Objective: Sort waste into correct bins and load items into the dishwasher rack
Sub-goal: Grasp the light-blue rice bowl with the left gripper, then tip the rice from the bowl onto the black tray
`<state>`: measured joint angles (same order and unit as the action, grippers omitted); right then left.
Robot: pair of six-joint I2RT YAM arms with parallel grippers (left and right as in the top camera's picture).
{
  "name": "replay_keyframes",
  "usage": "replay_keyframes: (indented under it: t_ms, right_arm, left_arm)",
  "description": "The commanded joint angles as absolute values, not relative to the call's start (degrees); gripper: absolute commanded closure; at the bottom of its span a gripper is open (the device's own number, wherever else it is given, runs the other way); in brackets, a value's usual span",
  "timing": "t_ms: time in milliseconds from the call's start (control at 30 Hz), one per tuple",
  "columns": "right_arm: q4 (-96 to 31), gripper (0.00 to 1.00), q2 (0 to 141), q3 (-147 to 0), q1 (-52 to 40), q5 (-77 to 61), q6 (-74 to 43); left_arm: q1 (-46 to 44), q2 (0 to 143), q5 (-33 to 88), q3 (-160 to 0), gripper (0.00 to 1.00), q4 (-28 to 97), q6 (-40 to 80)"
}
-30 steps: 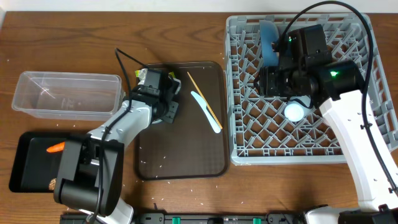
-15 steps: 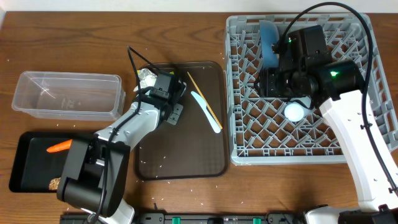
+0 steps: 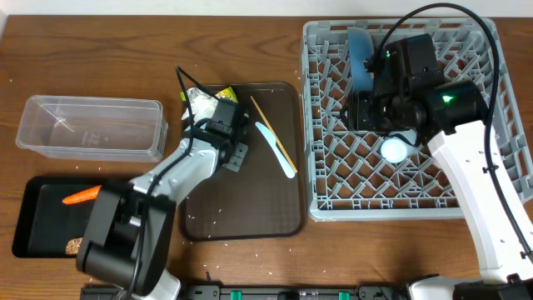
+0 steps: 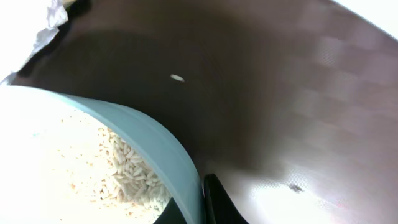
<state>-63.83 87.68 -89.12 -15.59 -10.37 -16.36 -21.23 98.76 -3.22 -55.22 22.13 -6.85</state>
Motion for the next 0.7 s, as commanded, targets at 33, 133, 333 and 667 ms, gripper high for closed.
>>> replay_keyframes:
  t_ms: [33,133,333,667]
  right_arm:
    - [-63.9,0.40,86.5,-89.2,-15.0,-9.6,-17.1]
    - [-63.9,0.40,86.5,-89.2,-15.0,-9.2,-17.1]
    - [-63.9,0.40,86.5,-89.2,-15.0,-9.2,-16.7]
    - [-63.9,0.39,86.5,-89.2,-15.0,-9.2,-15.6]
  left_arm:
    - [-23.1,91.3,-3.9,-56.0,0.94,25.9,0.4]
    - [-22.8,85.5,-3.9,-56.2,0.94,30.4,7.2]
    - [-17.8,74.2,-3.9,-56.2,0.94,37.8,20.3]
    - [1.1,60.8,8.1,-55.7,0.94,40.0,28.4]
